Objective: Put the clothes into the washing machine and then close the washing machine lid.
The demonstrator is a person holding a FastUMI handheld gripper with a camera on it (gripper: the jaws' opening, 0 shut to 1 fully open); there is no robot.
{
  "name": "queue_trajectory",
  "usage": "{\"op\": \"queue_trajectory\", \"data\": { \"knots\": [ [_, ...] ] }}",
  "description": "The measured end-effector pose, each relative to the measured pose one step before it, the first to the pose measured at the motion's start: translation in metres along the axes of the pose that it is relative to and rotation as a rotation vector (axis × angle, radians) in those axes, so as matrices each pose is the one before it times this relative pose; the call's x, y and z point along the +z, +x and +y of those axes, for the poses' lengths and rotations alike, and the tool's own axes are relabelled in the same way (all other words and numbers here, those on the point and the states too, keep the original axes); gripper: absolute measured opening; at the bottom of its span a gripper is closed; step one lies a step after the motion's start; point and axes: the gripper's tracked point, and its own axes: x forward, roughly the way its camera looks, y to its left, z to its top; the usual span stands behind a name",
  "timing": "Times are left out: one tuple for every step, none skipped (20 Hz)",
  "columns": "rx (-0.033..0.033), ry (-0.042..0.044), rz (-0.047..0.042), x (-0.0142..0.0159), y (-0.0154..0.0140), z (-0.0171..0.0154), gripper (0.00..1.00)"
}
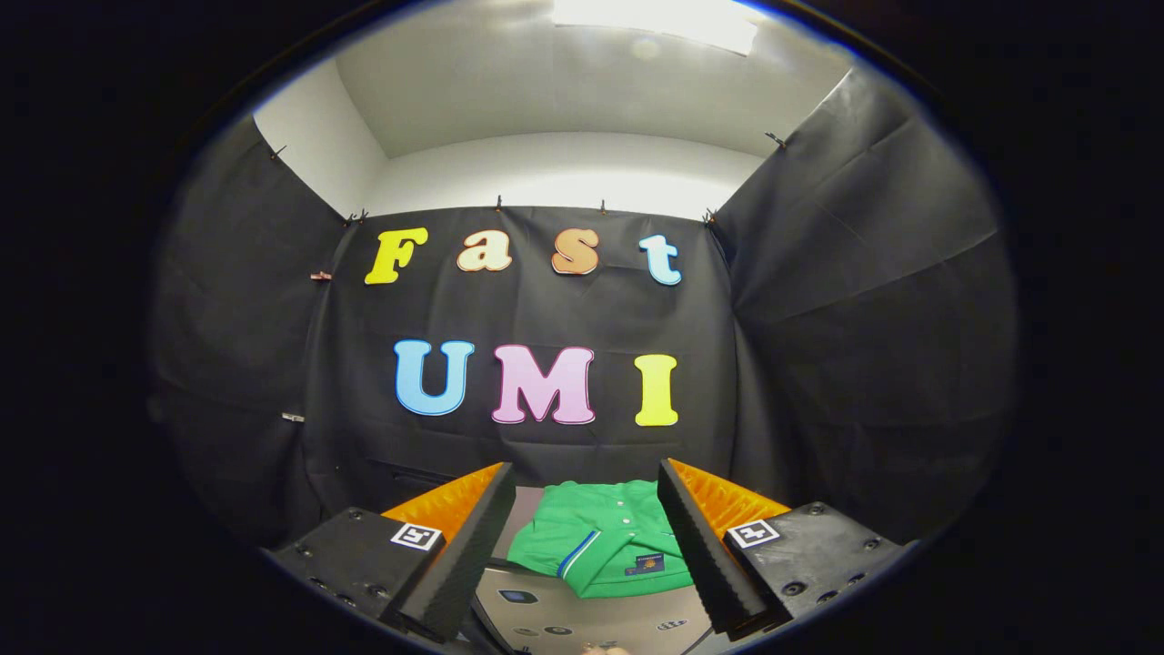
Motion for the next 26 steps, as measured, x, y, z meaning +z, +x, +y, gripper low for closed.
{"op": "queue_trajectory", "data": {
  "knots": [
    [-0.00043, 0.00076, -0.00069, 0.00033, 0.00010, 0.00016, 0.98],
    [-0.00023, 0.00241, -0.00110, 0.00063, -0.00026, -0.00027, 0.98],
    [0.00047, 0.00200, -0.00085, 0.00038, 0.00027, 0.00019, 0.98],
    [-0.00198, 0.00057, 0.00025, -0.00069, -0.00005, -0.00047, 0.98],
    [-0.00055, -0.00077, 0.00041, -0.00028, 0.00004, -0.00034, 0.98],
    [-0.00142, -0.00180, 0.00180, -0.00037, 0.00006, 0.00008, 0.98],
    [0.00075, -0.00211, 0.00158, -0.00086, 0.00097, 0.00058, 0.98],
    [-0.00011, -0.00192, 0.00185, -0.00064, 0.00114, 0.00052, 0.98],
    [-0.00097, -0.00137, 0.00164, -0.00036, 0.00128, -0.00031, 0.98],
    [-0.00113, -0.00050, 0.00363, 0.00015, 0.00249, -0.00028, 0.98],
    [0.00149, -0.00187, 0.00564, -0.00035, 0.00287, 0.00067, 0.98],
    [0.00139, -0.00432, 0.00721, -0.00097, 0.00301, 0.00159, 0.98],
    [0.00032, -0.00823, 0.00657, -0.00003, 0.00344, 0.00012, 0.98],
    [-0.00009, -0.00886, 0.00622, 0.00026, 0.00473, 0.00001, 0.98],
    [0.00171, -0.00527, 0.00460, 0.00096, 0.00512, 0.00005, 0.98],
    [-0.00014, -0.00176, 0.00182, 0.00181, 0.00485, 0.00055, 0.98],
    [-0.00325, -0.00150, 0.00303, 0.00224, 0.00709, -0.00128, 0.98],
    [-0.00748, -0.00077, 0.00711, 0.00039, 0.00968, -0.00194, 0.98],
    [-0.00604, -0.00057, 0.01005, -0.00029, 0.00818, -0.00187, 0.98],
    [-0.00365, 0.00206, 0.01250, -0.00062, 0.00839, -0.00121, 0.98],
    [0.00195, 0.00152, 0.01495, -0.00183, 0.00886, -0.00059, 0.98],
    [0.00159, 0.00323, 0.02224, -0.00361, 0.01115, -0.00044, 0.98],
    [0.00045, 0.00691, 0.02857, -0.00475, 0.01086, -0.00165, 0.98],
    [-0.00003, 0.00991, 0.03175, -0.00538, 0.01090, -0.00188, 0.98],
    [0.00363, 0.00851, 0.03333, -0.00488, 0.01172, -0.00131, 0.98],
    [0.00108, 0.00880, 0.03360, -0.00463, 0.01224, -0.00137, 0.98]
  ]
}}
